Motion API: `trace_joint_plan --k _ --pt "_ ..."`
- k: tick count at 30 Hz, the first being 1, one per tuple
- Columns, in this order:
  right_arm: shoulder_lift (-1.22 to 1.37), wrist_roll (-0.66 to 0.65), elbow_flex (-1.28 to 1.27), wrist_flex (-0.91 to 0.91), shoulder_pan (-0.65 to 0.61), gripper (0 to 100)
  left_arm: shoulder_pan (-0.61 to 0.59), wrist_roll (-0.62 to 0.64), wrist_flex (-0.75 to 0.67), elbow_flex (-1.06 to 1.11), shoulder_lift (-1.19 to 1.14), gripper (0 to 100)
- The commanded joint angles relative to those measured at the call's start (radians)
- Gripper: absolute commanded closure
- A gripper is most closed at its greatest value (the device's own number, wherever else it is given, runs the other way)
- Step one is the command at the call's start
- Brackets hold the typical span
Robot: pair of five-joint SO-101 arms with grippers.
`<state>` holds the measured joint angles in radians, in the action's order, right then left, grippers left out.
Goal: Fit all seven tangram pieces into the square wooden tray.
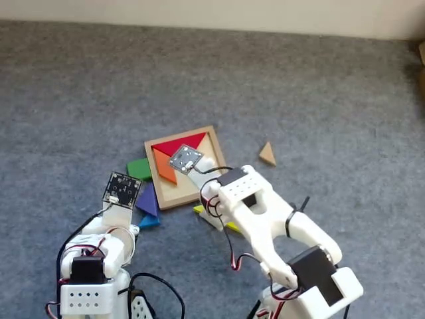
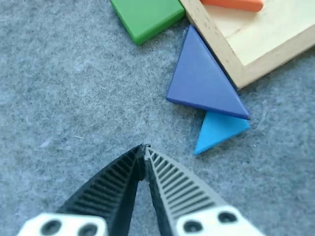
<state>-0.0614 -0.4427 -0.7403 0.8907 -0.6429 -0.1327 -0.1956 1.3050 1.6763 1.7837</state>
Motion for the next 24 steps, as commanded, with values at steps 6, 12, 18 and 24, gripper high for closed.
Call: trace_joint_plan --k 6,12,18,24 --pt "-0.01 0.028 0.018 0.093 0.07 86.1 0.019 -0.006 0.002 0.019 0.027 99" --pt "-0.01 0.101 0.137 0.206 0.105 86.1 0.019 -0.006 0.002 0.019 0.027 99" --pt "-0.01 0.184 0.203 0.263 0.117 86.1 0.019 -0.006 0.002 0.019 0.027 99" --pt "-0.01 0.247 0.286 0.348 0.117 86.1 0.019 -0.006 0.002 0.019 0.027 99"
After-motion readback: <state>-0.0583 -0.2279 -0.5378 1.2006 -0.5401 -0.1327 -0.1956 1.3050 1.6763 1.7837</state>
